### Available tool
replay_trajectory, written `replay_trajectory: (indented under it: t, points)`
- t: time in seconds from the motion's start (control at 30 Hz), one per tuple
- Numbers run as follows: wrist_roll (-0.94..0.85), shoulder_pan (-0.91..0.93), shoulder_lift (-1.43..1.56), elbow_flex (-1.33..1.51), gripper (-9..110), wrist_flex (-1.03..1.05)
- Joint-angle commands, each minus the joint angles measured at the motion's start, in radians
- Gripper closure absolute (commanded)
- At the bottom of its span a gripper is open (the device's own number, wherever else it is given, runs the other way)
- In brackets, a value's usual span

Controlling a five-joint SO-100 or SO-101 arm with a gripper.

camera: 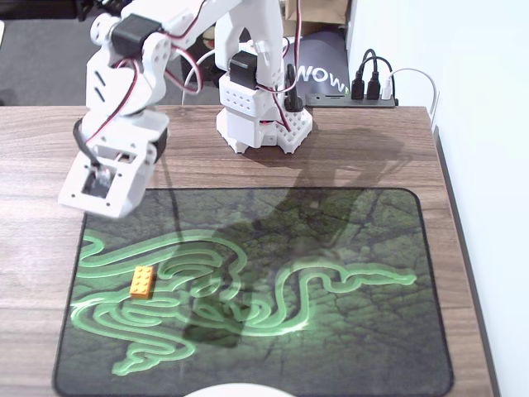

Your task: Grasp a lego block and put it on the plate.

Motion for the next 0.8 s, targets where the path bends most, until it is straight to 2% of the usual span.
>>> replay_trajectory:
  t: [0.0,0.1,0.33,0.77]
  points:
    - [-0.014,-0.018,-0.037,-0.078,100,0.006]
    - [-0.029,-0.028,-0.072,-0.104,95,0.008]
    - [-0.083,-0.026,-0.092,-0.106,70,0.06]
    - [-0.061,0.015,-0.192,-0.126,66,-0.026]
